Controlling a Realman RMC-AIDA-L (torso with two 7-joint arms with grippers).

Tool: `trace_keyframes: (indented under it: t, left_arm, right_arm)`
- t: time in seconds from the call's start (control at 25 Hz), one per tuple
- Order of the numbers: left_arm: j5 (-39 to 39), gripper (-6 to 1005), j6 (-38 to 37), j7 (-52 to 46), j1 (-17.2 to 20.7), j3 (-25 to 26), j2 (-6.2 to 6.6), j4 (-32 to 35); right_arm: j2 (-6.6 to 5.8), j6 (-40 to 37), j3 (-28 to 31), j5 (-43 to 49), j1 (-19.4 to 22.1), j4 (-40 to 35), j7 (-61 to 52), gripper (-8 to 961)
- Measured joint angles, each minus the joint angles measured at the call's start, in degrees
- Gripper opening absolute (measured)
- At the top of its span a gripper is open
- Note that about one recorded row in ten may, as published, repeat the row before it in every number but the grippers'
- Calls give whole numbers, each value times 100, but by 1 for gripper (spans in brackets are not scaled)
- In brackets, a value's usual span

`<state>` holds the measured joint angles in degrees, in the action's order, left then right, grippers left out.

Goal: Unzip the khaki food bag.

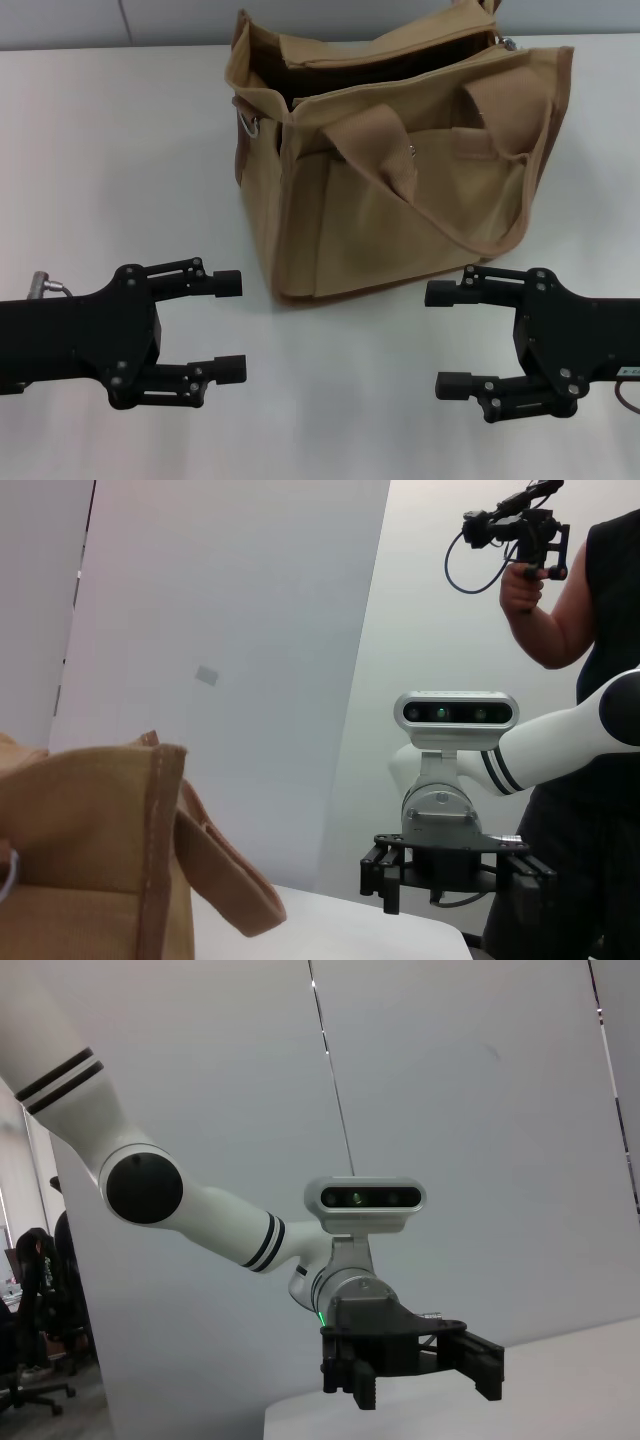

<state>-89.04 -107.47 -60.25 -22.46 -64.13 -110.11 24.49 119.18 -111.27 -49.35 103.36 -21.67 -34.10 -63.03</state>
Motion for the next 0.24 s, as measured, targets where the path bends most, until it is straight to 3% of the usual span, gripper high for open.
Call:
trace_keyframes:
  t: [0.24]
  left_arm:
    - [0, 810, -22, 21, 0, -3, -11, 3]
  right_arm:
    - [0, 75, -4, 0, -13, 0, 1, 802]
